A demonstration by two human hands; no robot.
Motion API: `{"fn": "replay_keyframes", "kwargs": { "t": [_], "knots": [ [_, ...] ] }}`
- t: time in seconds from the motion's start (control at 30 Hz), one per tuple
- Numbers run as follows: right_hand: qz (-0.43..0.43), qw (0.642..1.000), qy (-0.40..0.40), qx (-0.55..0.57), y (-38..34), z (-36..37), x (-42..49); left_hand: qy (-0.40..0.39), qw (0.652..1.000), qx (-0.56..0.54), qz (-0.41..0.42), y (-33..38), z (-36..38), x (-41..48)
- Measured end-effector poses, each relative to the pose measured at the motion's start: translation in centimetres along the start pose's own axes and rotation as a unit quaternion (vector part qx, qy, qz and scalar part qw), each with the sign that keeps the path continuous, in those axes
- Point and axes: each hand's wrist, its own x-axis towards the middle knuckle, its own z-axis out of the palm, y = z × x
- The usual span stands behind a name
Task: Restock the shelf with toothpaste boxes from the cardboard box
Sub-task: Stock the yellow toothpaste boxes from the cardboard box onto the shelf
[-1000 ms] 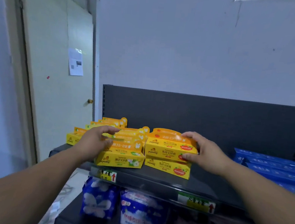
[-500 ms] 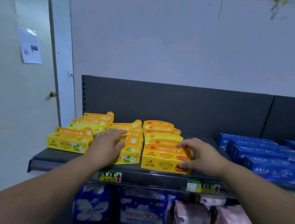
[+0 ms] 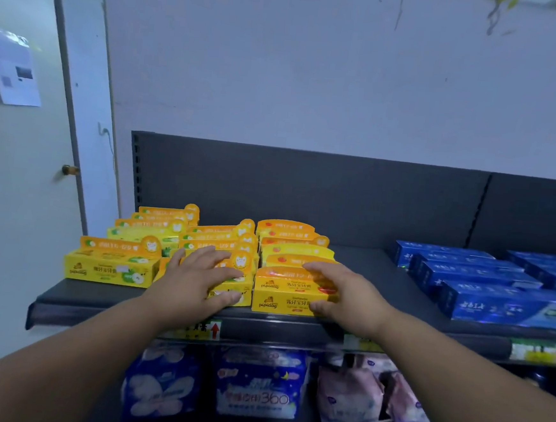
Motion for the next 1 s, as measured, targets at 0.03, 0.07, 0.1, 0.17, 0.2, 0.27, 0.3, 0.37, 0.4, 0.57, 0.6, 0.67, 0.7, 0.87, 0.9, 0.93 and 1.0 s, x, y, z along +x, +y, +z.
{"fn": "replay_keyframes", "kwargs": {
  "t": [0.03,0.07,0.1,0.17,0.2,0.27,0.3,0.37,0.4,0.57,0.6,0.67,0.7,0.87,0.9,0.93,1.0],
  "knots": [
    [-0.002,1.0,-0.002,0.002,-0.1,0.0,-0.1,-0.001,1.0,0.002,0.004,0.0,-0.1,-0.1],
    [-0.005,1.0,-0.004,-0.001,-0.2,-0.1,-0.3,-0.004,1.0,0.007,0.005,-0.1,-0.1,-0.2],
    [-0.009,1.0,-0.004,-0.01,-0.2,-0.3,-0.6,-0.006,1.0,0.011,0.004,0.0,-0.2,-0.3],
    [-0.009,0.999,0.008,-0.043,0.0,-1.0,-1.3,0.003,1.0,0.005,-0.01,0.6,-0.4,-0.3],
    [-0.006,0.998,0.022,-0.062,0.2,-1.5,-1.7,0.016,1.0,-0.002,-0.018,1.2,-0.5,-0.3],
    [0.004,0.994,0.056,-0.089,0.7,-2.8,-2.8,0.047,0.999,-0.01,-0.026,3.4,-0.7,0.1],
    [0.011,0.992,0.075,-0.102,1.0,-3.5,-3.5,0.062,0.998,-0.011,-0.025,5.0,-0.9,0.3],
    [0.039,0.983,0.109,-0.139,1.7,-5.2,-5.1,0.087,0.996,-0.008,-0.023,8.8,-1.1,1.1],
    [0.058,0.977,0.128,-0.159,2.3,-6.0,-6.0,0.1,0.995,-0.006,-0.023,11.0,-1.2,1.5],
    [0.138,0.934,0.22,-0.247,5.4,-10.9,-12.5,0.153,0.988,0.002,-0.009,23.5,-1.1,3.3],
    [0.153,0.926,0.229,-0.257,6.1,-12.1,-14.2,0.15,0.989,0.013,0.001,26.1,-1.0,3.5],
    [0.179,0.913,0.247,-0.271,7.7,-14.7,-17.6,0.139,0.99,0.016,0.02,31.3,-0.9,3.8],
    [0.189,0.906,0.259,-0.278,8.5,-16.0,-19.5,0.136,0.99,0.011,0.03,33.8,-0.9,3.9],
    [0.271,0.867,0.267,-0.322,14.0,-22.7,-30.2,0.116,0.989,-0.023,0.083,45.9,0.0,4.2],
    [0.288,0.86,0.268,-0.325,15.1,-24.0,-32.6,0.112,0.989,-0.029,0.093,48.4,0.2,4.1],
    [0.304,0.854,0.27,-0.325,16.1,-25.2,-34.9,0.108,0.988,-0.035,0.105,50.8,0.5,3.9],
    [0.335,0.84,0.274,-0.326,17.7,-27.3,-39.1,0.104,0.984,-0.049,0.133,55.5,0.9,3.6]
  ]
}}
